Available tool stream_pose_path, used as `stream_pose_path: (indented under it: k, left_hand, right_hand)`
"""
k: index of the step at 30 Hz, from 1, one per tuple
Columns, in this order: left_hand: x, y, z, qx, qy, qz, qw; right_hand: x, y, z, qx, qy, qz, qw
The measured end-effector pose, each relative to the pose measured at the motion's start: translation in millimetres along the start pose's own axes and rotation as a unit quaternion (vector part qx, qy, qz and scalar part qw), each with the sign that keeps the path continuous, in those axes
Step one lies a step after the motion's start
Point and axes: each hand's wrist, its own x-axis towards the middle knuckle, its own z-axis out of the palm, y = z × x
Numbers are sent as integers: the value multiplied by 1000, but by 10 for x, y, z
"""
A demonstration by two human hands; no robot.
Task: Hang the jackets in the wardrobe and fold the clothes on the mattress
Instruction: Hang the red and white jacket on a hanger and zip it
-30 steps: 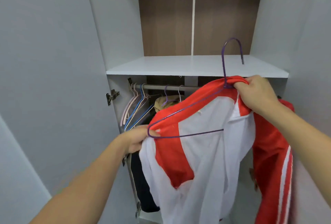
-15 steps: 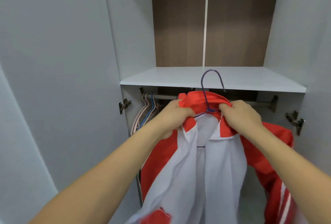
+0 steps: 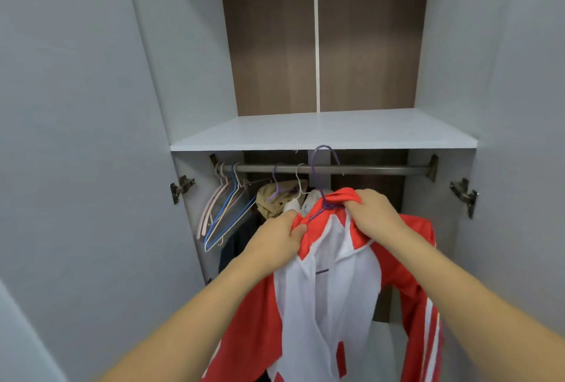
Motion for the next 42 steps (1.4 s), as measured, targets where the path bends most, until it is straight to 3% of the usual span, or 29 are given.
stream_pose_path:
  k: [3, 6, 10, 13, 20, 28, 32, 37, 42]
  left_hand:
    - [157, -1, 218, -4, 7, -52, 999]
    - [373, -6, 370, 15, -13, -77, 997]
    - [810, -149, 592, -33, -33, -142, 989]
    - [1201, -248, 707, -88, -26, -188, 978]
    - [2138, -392, 796, -93, -17, -177, 980]
    - [2700, -714, 1321, -67, 20, -183, 981]
    - [2798, -903, 1678, 0, 66, -140, 988]
    - [2831, -1069, 2136, 127, 131, -15, 983]
    - [2920, -1157, 2510, 252, 231, 68, 937]
  right_hand:
    - [88, 166, 161, -108, 5, 5, 994]
    - [260, 280, 333, -156, -32, 64, 985]
    - [572, 401, 586, -140, -92, 139, 976]
    - [854, 494, 699, -114, -81, 162, 977]
    - [1580, 640, 816, -22, -28, 197, 980]
    - [2039, 1114, 1364, -4, -1, 160, 987]
    - [2091, 1494, 1745, 6, 25, 117, 993]
    - [2104, 1926, 2213, 24, 53, 21, 998]
    - [2150, 2463, 2468, 67, 142, -30, 987]
